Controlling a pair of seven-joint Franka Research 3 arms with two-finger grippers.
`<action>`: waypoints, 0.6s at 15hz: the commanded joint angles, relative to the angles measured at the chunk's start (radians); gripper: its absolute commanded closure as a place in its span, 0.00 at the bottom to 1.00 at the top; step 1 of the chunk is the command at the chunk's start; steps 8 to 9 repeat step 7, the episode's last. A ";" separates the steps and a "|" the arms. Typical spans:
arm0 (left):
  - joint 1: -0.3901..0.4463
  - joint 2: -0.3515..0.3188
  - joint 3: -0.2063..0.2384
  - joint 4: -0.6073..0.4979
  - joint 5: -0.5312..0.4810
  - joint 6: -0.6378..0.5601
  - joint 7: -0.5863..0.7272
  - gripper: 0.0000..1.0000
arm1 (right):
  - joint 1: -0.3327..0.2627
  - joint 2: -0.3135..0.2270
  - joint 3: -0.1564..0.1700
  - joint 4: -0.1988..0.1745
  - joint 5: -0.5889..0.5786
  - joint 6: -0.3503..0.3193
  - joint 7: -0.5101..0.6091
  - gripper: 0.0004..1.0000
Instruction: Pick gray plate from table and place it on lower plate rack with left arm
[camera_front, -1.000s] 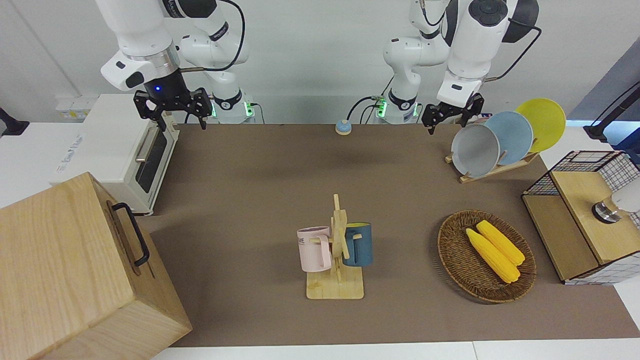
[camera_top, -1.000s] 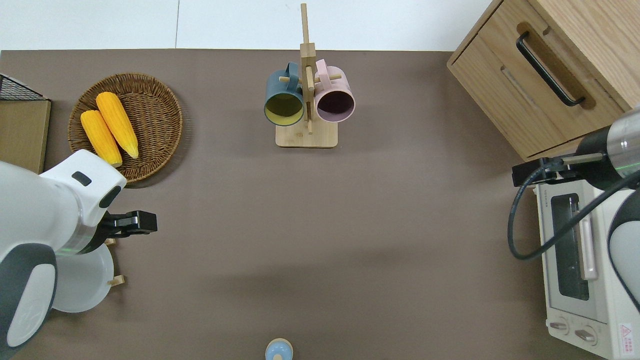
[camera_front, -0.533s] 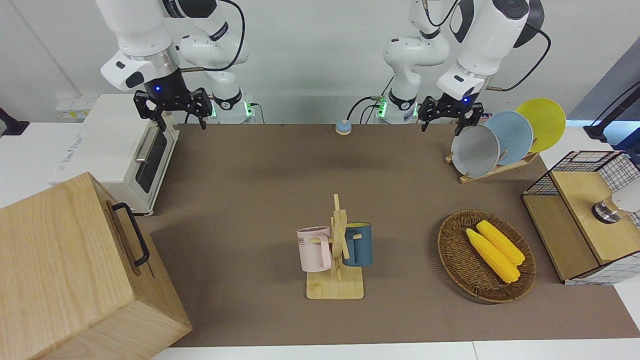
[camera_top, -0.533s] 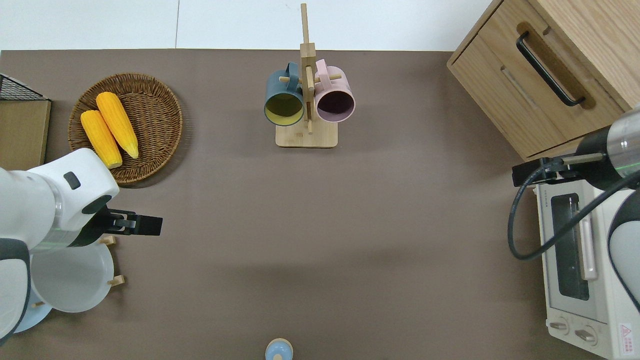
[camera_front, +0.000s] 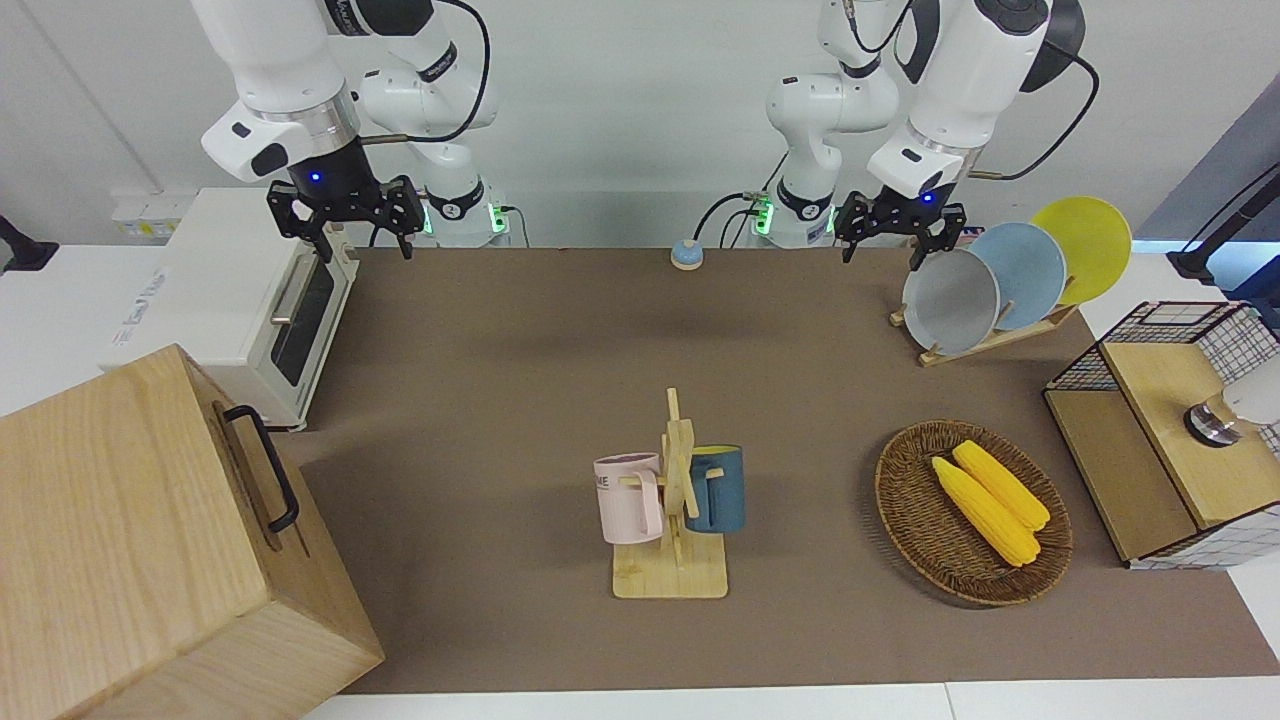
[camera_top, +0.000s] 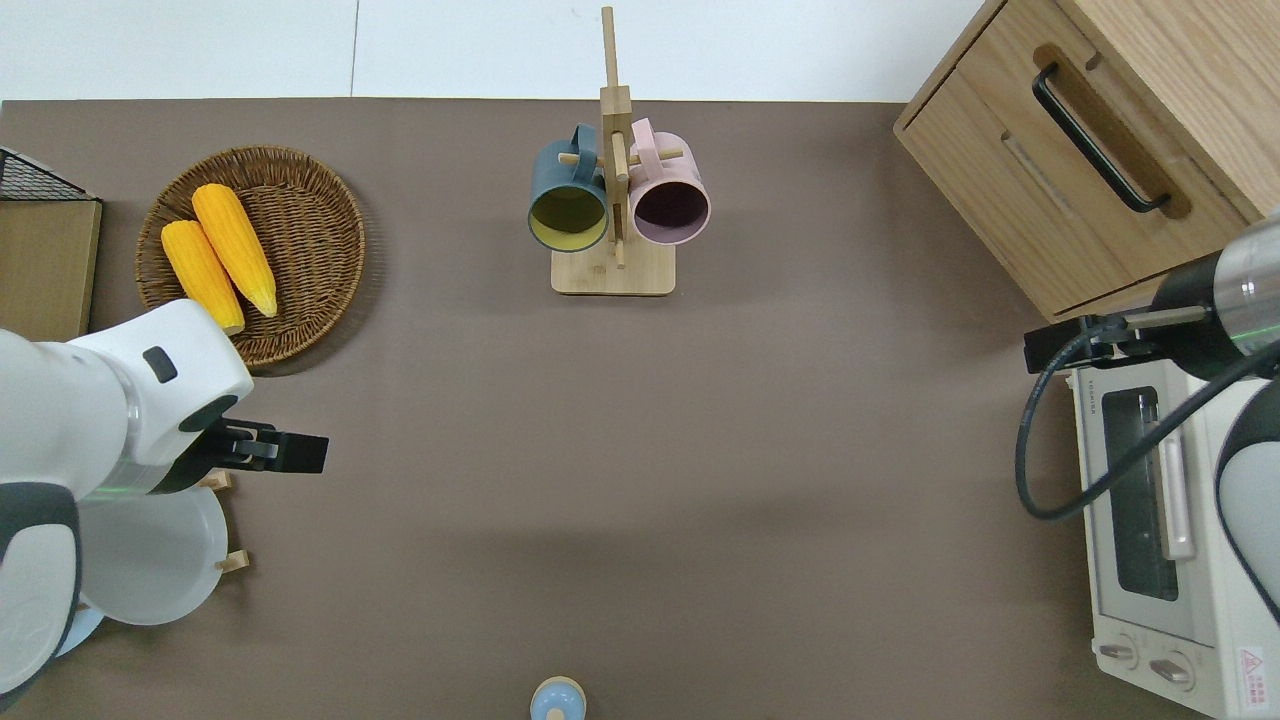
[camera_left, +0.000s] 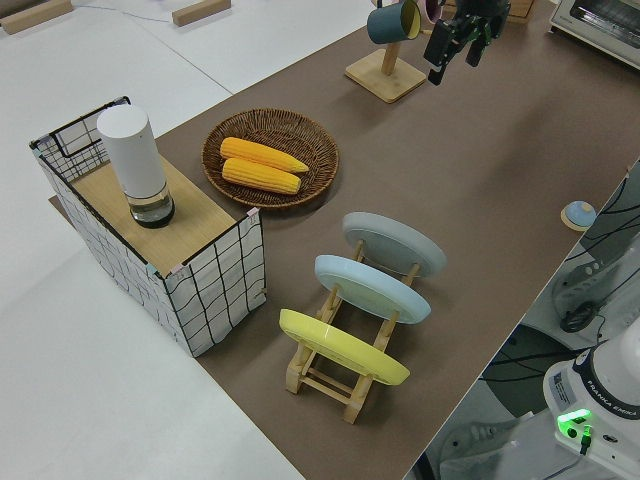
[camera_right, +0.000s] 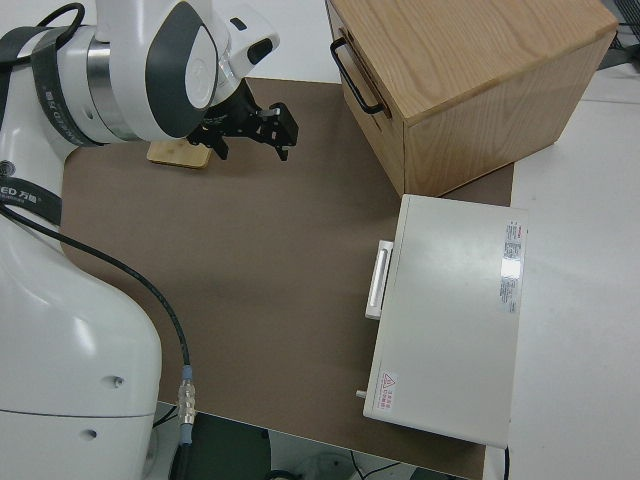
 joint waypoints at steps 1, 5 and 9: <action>-0.003 -0.007 -0.018 0.005 0.043 -0.005 -0.025 0.00 | -0.022 0.009 0.021 0.020 -0.003 -0.016 0.013 0.02; -0.002 -0.007 -0.015 0.005 0.041 -0.004 -0.016 0.00 | -0.022 0.009 0.021 0.020 -0.003 -0.016 0.013 0.02; -0.003 -0.009 -0.015 0.005 0.043 -0.002 -0.014 0.00 | -0.022 0.009 0.021 0.020 -0.003 -0.016 0.013 0.02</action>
